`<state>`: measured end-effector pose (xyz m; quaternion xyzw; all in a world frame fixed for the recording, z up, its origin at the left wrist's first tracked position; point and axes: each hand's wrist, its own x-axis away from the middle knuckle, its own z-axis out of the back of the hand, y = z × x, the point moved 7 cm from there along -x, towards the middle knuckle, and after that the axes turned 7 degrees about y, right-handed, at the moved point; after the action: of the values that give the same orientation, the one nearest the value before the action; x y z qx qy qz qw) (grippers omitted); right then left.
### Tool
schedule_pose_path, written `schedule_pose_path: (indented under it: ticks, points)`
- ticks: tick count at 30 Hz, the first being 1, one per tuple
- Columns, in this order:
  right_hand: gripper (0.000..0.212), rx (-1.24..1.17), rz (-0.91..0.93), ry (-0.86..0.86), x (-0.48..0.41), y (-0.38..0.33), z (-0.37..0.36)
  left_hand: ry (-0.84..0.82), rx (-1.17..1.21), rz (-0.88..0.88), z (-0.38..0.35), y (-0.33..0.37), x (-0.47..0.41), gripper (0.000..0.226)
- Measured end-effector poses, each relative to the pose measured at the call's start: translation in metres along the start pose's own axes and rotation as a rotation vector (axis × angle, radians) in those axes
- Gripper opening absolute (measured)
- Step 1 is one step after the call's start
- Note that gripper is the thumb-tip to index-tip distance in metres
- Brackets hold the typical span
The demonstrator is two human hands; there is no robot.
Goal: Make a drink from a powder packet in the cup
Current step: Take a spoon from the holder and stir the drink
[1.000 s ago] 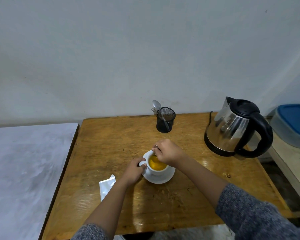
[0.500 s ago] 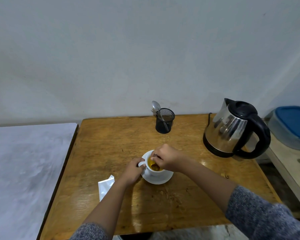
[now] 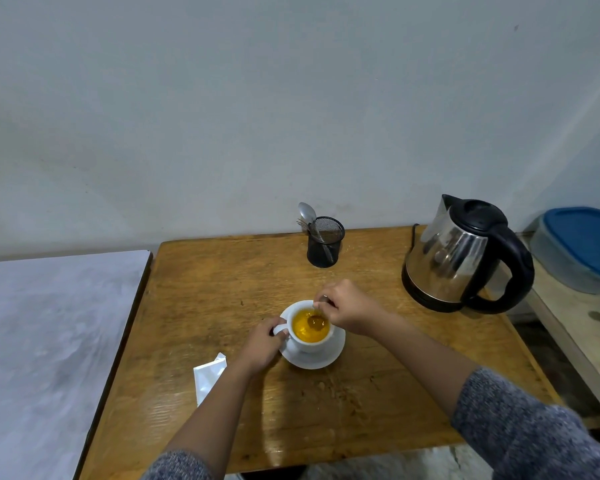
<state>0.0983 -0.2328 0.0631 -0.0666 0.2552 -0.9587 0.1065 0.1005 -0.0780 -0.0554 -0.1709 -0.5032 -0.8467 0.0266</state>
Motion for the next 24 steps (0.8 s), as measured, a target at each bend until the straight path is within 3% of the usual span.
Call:
schedule_pose_path:
  ticks: [7,24]
  points:
    - [0.024,-0.074,0.092,-0.008,0.012,-0.008,0.007,-0.004,0.005,0.002,0.000,0.000,0.001,0.023]
    - [0.009,-0.267,0.216,0.153,0.031,-0.010,0.064,0.021,-0.010,-0.002,0.000,0.007,0.009,0.026]
